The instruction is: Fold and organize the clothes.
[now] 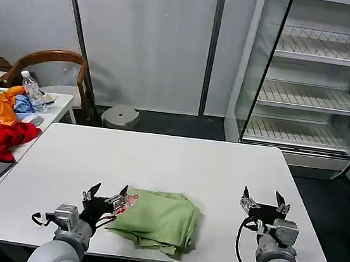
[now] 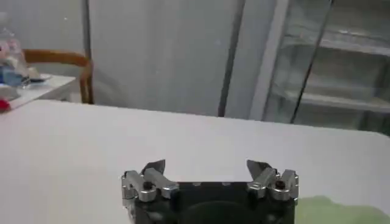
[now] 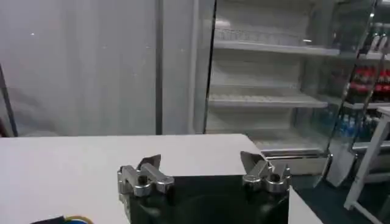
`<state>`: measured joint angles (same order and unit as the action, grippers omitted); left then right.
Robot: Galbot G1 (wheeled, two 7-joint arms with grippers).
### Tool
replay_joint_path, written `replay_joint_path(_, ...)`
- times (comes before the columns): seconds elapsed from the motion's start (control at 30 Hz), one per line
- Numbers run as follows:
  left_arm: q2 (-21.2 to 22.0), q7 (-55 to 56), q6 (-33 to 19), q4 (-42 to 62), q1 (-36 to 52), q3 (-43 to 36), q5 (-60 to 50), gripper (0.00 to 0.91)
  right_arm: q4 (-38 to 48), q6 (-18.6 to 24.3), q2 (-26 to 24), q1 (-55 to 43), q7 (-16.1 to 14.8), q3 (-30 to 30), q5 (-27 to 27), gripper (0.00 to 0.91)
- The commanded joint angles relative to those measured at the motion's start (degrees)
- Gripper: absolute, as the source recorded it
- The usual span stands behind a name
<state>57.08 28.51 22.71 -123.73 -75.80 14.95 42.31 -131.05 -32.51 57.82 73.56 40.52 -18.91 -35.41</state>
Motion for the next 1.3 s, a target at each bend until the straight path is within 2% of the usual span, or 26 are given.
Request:
replay_joint_path(0.03, 0.65, 0.78, -0.82, 2.88, -1.05, 1.05, 1.44, 0.907, -0.61, -0.54, -1.23, -1.49, -0.06, -0.31, -1.30, 0.907)
replay_joint_path(0.57, 3.96, -0.21, -2.71, 6.80, -2.61, -1.81, 0.99, 0.907, -0.52, -0.36, 0.20, -0.38, -0.26, 0.37, -0.83, 0.907)
replay_joint_path(1.3, 6.25, -1.99, -3.84, 10.05, -1.41, -4.95, 1.18, 0.907, -0.94, 0.30, 0.81, 1.91, -0.62, 0.52, 0.71, 0.907)
